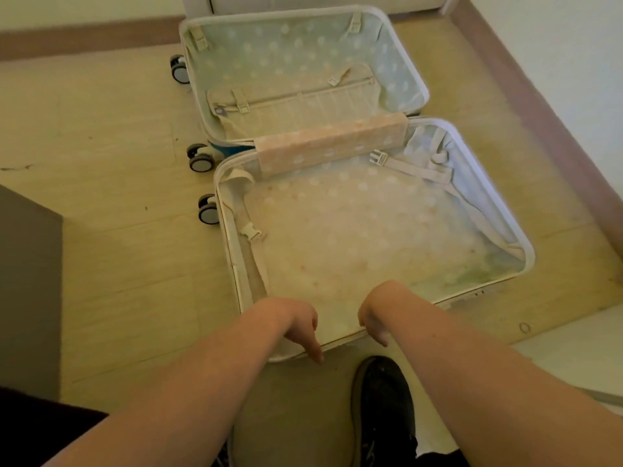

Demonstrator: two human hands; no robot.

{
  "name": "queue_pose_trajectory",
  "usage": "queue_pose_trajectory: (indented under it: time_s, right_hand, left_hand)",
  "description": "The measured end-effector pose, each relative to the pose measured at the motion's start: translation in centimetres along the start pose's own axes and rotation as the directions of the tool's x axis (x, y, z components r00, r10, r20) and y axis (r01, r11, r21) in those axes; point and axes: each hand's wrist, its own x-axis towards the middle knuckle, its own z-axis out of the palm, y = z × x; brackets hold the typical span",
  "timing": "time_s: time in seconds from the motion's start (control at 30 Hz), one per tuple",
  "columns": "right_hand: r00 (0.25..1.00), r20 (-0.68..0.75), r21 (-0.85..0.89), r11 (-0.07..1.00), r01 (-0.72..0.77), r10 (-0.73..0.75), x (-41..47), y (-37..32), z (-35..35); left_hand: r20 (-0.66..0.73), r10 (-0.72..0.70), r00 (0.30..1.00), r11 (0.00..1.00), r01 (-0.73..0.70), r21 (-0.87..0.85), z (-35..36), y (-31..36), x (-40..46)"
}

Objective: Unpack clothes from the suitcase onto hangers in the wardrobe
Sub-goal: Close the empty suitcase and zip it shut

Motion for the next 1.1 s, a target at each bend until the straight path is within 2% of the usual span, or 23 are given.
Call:
queue_pose_trajectory:
  time_s: [0.1,0.23,0.37,0.47,0.53,0.6,0.7,0.8,0.9,1.0,1.07,1.1]
  right_hand:
    - [0.998,-0.06,0.021,1.0,-0.016,0.017,-0.5,-0.4,-0.1]
    - [0.999,-0.014,-0.035,0.999,-0.039,0.038,-3.7,0.5,-2.2]
    - [0.99,0.101,-0.072,0.993,-0.094,0.1,-9.6,3.2,-6.6]
    - [0.983,0.114,-0.077,0.987,-0.138,0.146,-14.7,5.5,-10.1]
    - [0.978,0.064,-0.065,0.978,-0.197,0.201,-18.2,7.0,-12.3]
    - [0.963,-0.059,-0.029,0.964,-0.265,0.263,-20.9,8.3,-14.2]
    - [0.922,-0.199,0.07,0.944,-0.324,0.331,-24.8,10.5,-17.0]
    - [0.836,-0.373,0.262,0.91,-0.321,0.402,-27.2,12.7,-19.6]
    - [0.725,-0.534,0.411,0.883,-0.228,0.436,-27.4,14.7,-22.2]
    - [0.503,-0.708,0.547,0.835,-0.053,0.496,-27.3,15.7,-23.4]
    - [0.308,-0.783,0.582,0.811,0.058,0.54,-26.8,16.1,-23.4]
    - [0.183,-0.815,0.57,0.818,0.082,0.549,-26.3,16.2,-23.3]
  left_hand:
    - [-0.026,0.028,0.999,0.998,-0.027,0.051,1.6,0.4,-0.2]
    - [-0.054,0.035,0.998,0.986,-0.026,0.164,0.2,1.1,-2.4]
    - [0.109,-0.036,0.993,0.998,0.03,0.058,-6.0,2.4,-7.4]
    - [0.161,-0.065,0.985,0.998,0.064,0.007,-11.1,3.2,-12.2]
    - [0.15,-0.067,0.986,0.993,0.081,-0.087,-14.6,3.0,-15.7]
    - [0.111,-0.042,0.993,0.978,0.064,-0.198,-17.6,2.5,-19.0]
    - [-0.163,-0.015,0.986,0.947,-0.038,-0.318,-21.5,1.5,-24.1]
    - [-0.518,0.031,0.855,0.955,-0.179,-0.237,-24.1,0.3,-27.6]
    - [-0.707,0.032,0.706,0.95,-0.242,-0.198,-26.4,-0.7,-29.0]
    - [-0.803,0.006,0.596,0.941,-0.276,-0.197,-28.5,-1.6,-29.0]
    - [-0.841,-0.015,0.54,0.925,-0.311,-0.216,-29.8,-2.2,-28.9]
    - [-0.851,-0.025,0.525,0.919,-0.323,-0.227,-30.5,-2.4,-29.0]
